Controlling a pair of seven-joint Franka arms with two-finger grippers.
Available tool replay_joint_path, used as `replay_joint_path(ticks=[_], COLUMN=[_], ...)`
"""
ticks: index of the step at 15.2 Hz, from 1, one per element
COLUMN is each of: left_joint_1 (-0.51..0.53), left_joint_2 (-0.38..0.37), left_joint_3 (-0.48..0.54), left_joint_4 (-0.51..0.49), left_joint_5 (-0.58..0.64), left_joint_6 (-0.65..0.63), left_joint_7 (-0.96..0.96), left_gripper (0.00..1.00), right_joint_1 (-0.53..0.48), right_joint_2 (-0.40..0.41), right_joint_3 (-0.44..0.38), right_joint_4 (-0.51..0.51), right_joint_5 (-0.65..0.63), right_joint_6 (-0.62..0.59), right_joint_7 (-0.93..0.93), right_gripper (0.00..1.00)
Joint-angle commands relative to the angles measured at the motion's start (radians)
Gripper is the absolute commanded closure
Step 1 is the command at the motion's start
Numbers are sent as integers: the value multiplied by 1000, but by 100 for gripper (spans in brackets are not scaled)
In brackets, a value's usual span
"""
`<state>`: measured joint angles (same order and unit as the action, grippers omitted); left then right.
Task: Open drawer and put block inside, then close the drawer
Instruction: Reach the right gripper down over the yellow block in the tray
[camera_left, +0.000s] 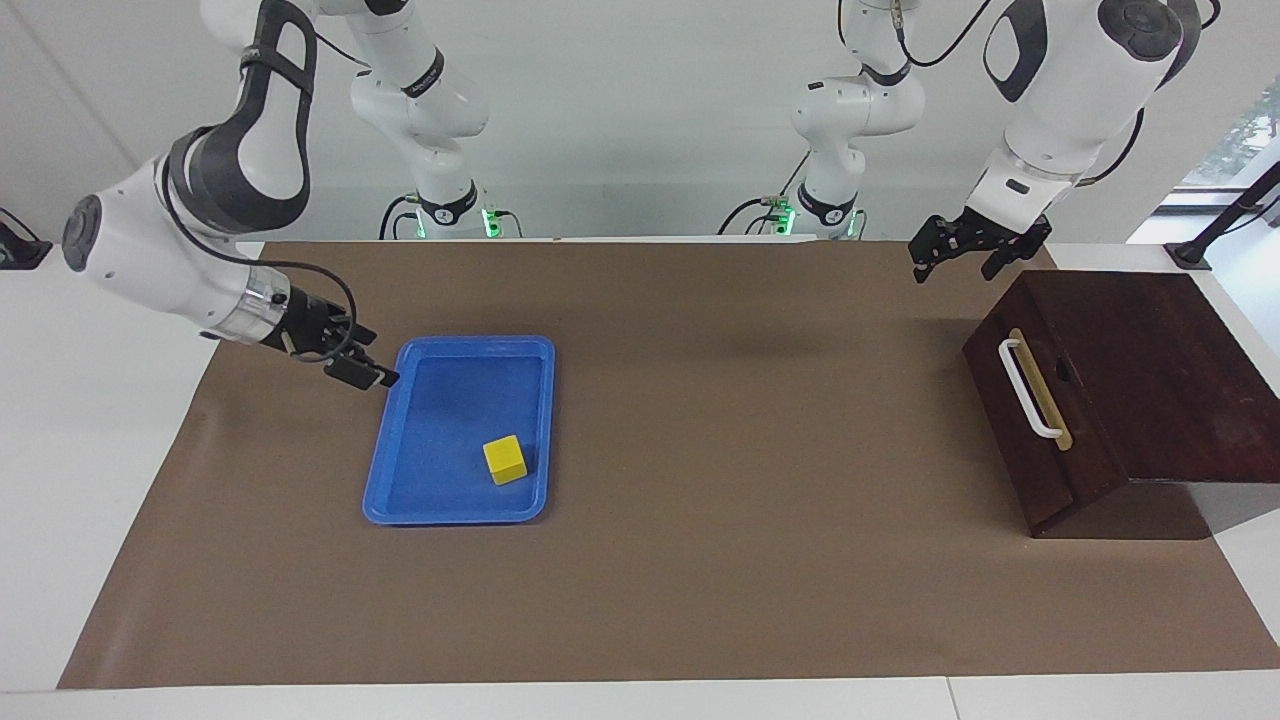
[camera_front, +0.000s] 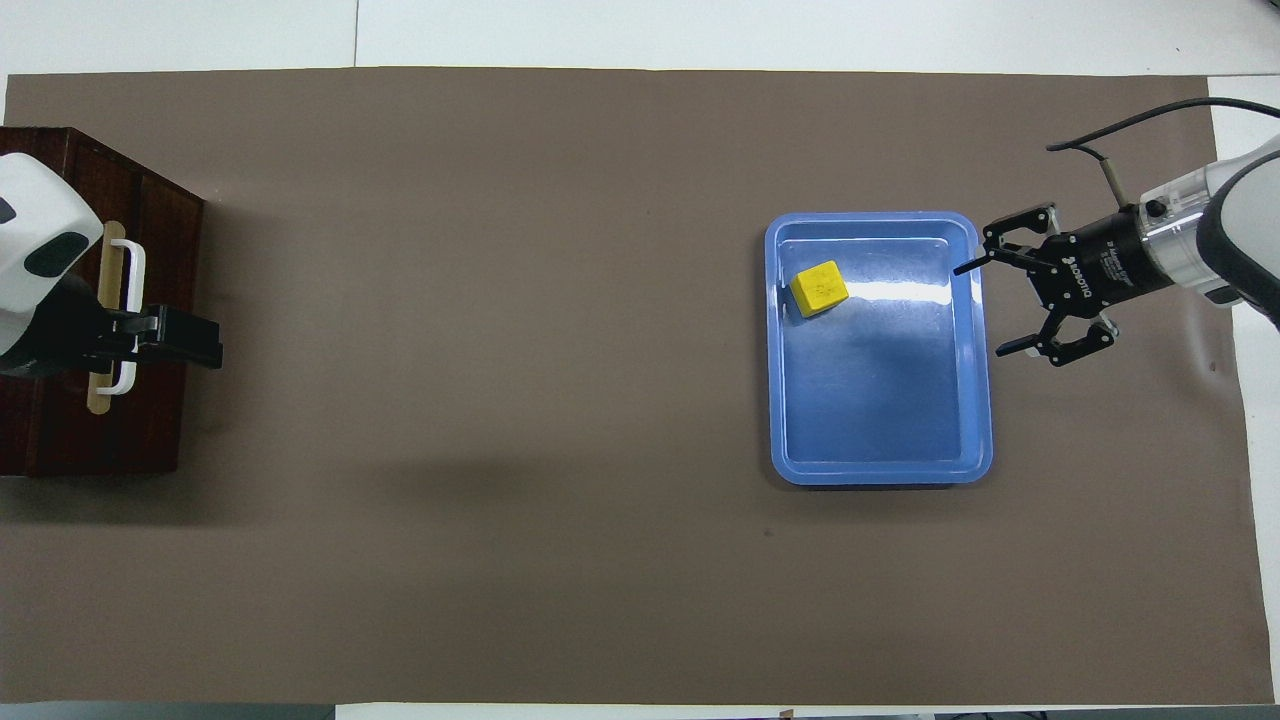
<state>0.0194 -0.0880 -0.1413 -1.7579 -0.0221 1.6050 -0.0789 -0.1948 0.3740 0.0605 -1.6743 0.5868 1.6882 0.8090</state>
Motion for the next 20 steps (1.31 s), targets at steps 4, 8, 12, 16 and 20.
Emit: replay_joint_path(ticks=[4, 8, 12, 16, 20], left_joint_1=[4, 30, 28, 33, 69], left_joint_2=[-27, 62, 155, 238, 237], left_joint_3=[0, 0, 0, 0, 0], left_joint_4=[-96, -98, -104, -109, -132], left_joint_5=[133, 233, 350, 453, 458], left_joint_6=[152, 309, 383, 442, 460], left_joint_7=[-2, -1, -2, -9, -10], left_gripper=[0, 0, 0, 0, 0], right_joint_1=[38, 60, 112, 117, 112], right_joint_2=[219, 347, 381, 353, 322], right_joint_3=[5, 10, 9, 9, 9], right_joint_4=[165, 301, 340, 329, 272], right_joint_5=[82, 87, 137, 108, 110], right_joint_6=[37, 39, 71, 9, -1], right_joint_7=[131, 209, 257, 187, 121], right_gripper=[1, 1, 1, 1, 1])
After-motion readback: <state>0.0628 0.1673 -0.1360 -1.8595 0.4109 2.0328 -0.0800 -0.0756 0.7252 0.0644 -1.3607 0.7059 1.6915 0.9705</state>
